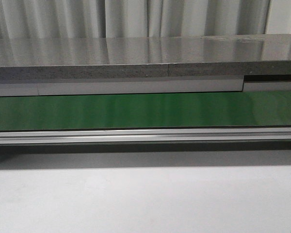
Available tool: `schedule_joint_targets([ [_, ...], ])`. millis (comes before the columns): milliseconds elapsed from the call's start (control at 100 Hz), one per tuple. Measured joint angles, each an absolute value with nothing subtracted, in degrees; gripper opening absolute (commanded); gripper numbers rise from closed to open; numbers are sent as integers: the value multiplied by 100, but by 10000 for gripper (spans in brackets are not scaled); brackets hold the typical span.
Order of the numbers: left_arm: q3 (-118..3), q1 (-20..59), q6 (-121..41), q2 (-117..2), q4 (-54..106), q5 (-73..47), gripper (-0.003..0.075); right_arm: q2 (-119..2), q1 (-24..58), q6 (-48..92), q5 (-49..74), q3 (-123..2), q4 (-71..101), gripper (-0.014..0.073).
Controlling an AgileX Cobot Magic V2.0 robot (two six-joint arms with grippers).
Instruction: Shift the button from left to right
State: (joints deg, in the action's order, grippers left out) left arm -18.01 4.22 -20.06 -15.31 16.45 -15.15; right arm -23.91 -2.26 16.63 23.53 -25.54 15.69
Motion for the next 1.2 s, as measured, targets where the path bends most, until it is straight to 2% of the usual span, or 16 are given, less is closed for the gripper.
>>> schedule_joint_targets([
  [270, -1801, 422, -2006, -1531, 1645, -1515, -19, -2060, 181, 1461, 2034, -2061, 1388, -67],
  [530, -1801, 422, -2006, -1531, 1645, -1515, -19, -1314, 702, 284, 1195, -1150, 399, -67],
  [870, -1801, 422, -2006, -1531, 1645, -1515, -19, -162, 715, 0, 677, 53, 216, -67],
  [1200, -1798, 422, -2006, -1527, 1645, -1515, -19, 57, 715, 0, 677, 159, 218, -67],
])
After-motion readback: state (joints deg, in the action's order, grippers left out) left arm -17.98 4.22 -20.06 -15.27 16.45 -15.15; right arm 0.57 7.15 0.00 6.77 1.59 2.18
